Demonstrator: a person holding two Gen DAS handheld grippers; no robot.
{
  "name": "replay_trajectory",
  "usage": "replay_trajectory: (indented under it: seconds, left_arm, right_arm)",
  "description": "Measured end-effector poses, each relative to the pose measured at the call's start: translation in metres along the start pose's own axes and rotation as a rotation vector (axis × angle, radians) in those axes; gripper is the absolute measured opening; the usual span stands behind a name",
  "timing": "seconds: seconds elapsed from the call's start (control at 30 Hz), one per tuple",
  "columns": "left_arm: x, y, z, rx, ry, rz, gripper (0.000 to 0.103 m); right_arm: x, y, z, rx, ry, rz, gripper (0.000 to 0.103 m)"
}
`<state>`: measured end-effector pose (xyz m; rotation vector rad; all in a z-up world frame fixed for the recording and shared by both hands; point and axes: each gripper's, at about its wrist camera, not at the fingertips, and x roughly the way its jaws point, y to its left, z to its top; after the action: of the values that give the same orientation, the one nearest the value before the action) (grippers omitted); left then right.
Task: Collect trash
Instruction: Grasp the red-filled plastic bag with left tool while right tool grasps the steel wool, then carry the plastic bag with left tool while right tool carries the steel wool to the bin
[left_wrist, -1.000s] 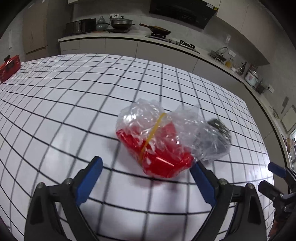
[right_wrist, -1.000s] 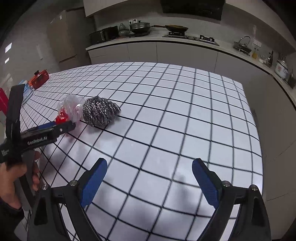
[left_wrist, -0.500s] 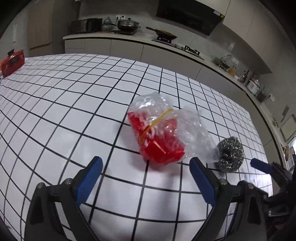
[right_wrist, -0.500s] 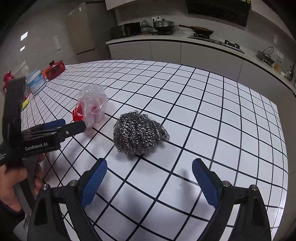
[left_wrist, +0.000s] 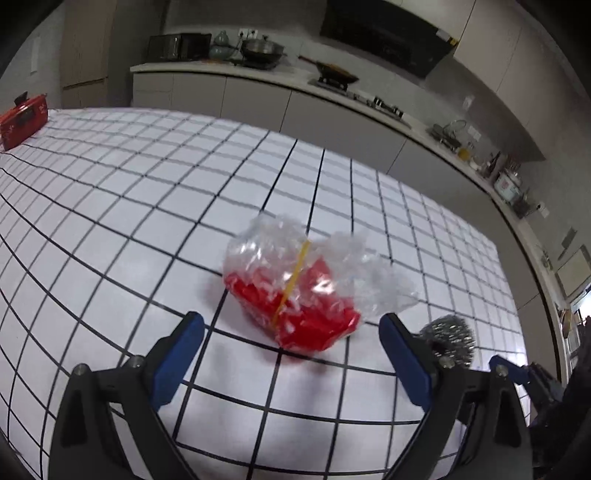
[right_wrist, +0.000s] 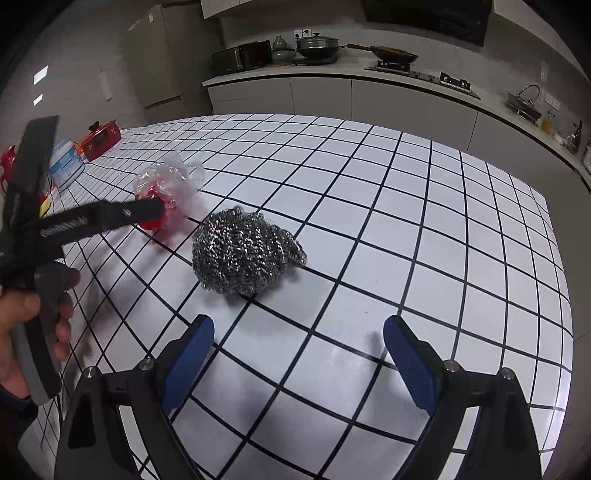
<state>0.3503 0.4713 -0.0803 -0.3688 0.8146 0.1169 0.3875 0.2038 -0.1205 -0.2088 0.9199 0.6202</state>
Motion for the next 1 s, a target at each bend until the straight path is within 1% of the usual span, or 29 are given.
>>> replay_trajectory:
  seconds: [0.03, 0.1, 0.17, 0.2, 0.27, 0.3, 0.33, 0.37, 0.4, 0.47, 0.53, 0.63, 0.73, 0.8, 0.83, 0.9, 0.93, 1.0]
  left_arm:
    - [0.000, -0.001, 0.004, 0.019, -0.021, 0.021, 0.102]
    - [0.014, 0.001, 0.013, 0.031, 0.010, 0.051, 0.103]
    - [0.030, 0.006, 0.019, 0.019, 0.027, 0.040, 0.103]
    - [0.039, 0.007, 0.022, 0.016, 0.053, 0.016, 0.103]
    - [0.050, 0.007, 0.026, 0.030, 0.065, 0.009, 0.102]
    - [0.053, 0.008, 0.029, 0.031, 0.058, -0.013, 0.097]
    - [0.055, 0.008, 0.031, 0.043, 0.046, -0.012, 0.091]
    - [0.056, 0.006, 0.034, 0.058, 0.043, 0.001, 0.076]
    - [0.057, 0.007, 0.036, 0.067, 0.046, -0.005, 0.071]
    - [0.054, 0.012, 0.036, 0.048, 0.048, -0.046, 0.068]
    - [0.045, 0.019, 0.031, 0.039, 0.047, -0.059, 0.066]
    - [0.027, 0.028, 0.017, 0.036, 0.034, -0.052, 0.066]
    - [0.013, 0.032, 0.003, 0.046, 0.028, -0.027, 0.066]
    - [0.008, 0.033, -0.005, 0.052, 0.029, -0.009, 0.070]
    - [0.008, 0.034, -0.008, 0.052, 0.034, -0.005, 0.071]
    - [0.003, 0.032, -0.013, 0.064, 0.027, 0.031, 0.074]
    - [0.002, 0.032, -0.016, 0.062, 0.032, 0.016, 0.075]
    - [0.003, 0.030, -0.019, 0.080, 0.029, 0.022, 0.074]
  right_arm:
    - [-0.001, -0.001, -0.001, 0.002, -0.002, 0.005, 0.094]
    - [0.000, 0.000, -0.001, 0.001, 0.000, 0.015, 0.094]
    - [0.003, 0.000, -0.001, -0.001, 0.003, 0.013, 0.094]
    - [0.006, 0.001, 0.000, -0.001, 0.009, 0.016, 0.094]
    - [0.010, 0.003, 0.002, -0.009, 0.009, 0.020, 0.094]
    - [0.012, 0.005, 0.004, -0.019, 0.006, 0.025, 0.094]
    - [0.013, 0.005, 0.006, -0.023, 0.007, 0.026, 0.094]
    - [0.014, 0.006, 0.007, -0.028, 0.006, 0.026, 0.094]
    - [0.015, 0.008, 0.008, -0.032, 0.004, 0.025, 0.094]
    - [0.014, 0.008, 0.010, -0.030, -0.004, 0.028, 0.094]
    - [0.014, 0.009, 0.012, -0.022, -0.011, 0.035, 0.094]
    - [0.016, 0.016, 0.018, -0.027, -0.022, 0.049, 0.094]
    - [0.023, 0.021, 0.025, -0.038, -0.021, 0.052, 0.094]
    - [0.028, 0.024, 0.029, -0.036, -0.018, 0.049, 0.094]
    - [0.029, 0.025, 0.030, -0.032, -0.019, 0.044, 0.093]
    - [0.030, 0.026, 0.032, -0.022, -0.017, 0.042, 0.088]
    - [0.031, 0.026, 0.032, -0.020, -0.016, 0.039, 0.085]
    - [0.032, 0.028, 0.032, -0.018, -0.009, 0.038, 0.062]
